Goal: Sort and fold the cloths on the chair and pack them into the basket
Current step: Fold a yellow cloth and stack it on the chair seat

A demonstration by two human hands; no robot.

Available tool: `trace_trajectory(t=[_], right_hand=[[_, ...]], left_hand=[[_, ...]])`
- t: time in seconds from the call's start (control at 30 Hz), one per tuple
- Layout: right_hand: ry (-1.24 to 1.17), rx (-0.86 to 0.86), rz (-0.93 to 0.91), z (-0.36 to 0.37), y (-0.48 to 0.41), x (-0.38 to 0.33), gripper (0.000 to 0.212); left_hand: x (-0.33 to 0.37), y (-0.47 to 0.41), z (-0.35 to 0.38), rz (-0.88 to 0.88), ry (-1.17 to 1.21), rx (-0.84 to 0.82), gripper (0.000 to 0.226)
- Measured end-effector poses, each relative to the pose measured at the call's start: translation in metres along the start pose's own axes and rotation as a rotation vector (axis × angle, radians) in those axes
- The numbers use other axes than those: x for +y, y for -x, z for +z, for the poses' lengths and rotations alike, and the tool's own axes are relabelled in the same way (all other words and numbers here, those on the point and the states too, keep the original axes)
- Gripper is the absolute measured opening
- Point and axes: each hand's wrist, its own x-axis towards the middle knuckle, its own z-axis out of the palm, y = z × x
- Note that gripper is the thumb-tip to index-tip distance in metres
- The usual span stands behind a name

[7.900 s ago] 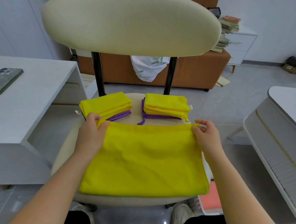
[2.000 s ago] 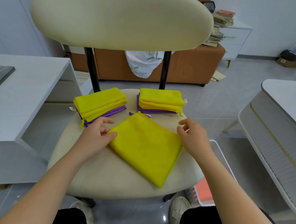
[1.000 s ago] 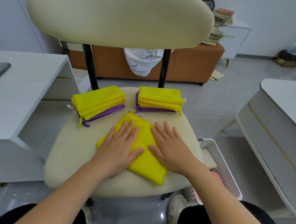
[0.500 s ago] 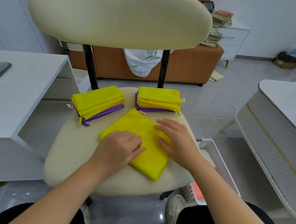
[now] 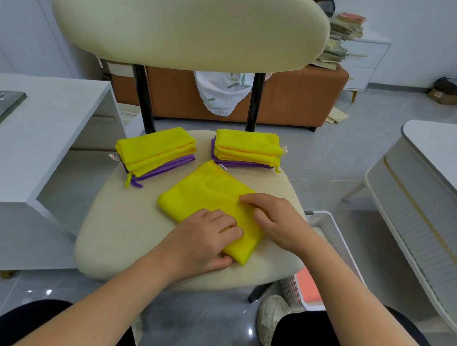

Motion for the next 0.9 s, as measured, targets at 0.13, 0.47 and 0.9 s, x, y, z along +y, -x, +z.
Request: trace_trajectory(t=[0.13, 0.47, 0.9], right_hand=[[-0.039, -0.003, 0.014, -0.001, 0.002, 0.002, 0.056], [-0.471, -0.135, 0.052, -0.018, 0.008, 0.007, 0.071], [-0.469, 0.259, 0.001, -0.023, 0.006, 0.019, 0.029]], left_hand=[[0.009, -0.001, 0.002, -0.074, 0.018, 0.007, 0.041], [0.014, -0.003, -0.002, -0.517, 0.396, 0.269, 0.031], [0.0, 0.012, -0.011, -0.492, 0.523, 0.098, 0.061]])
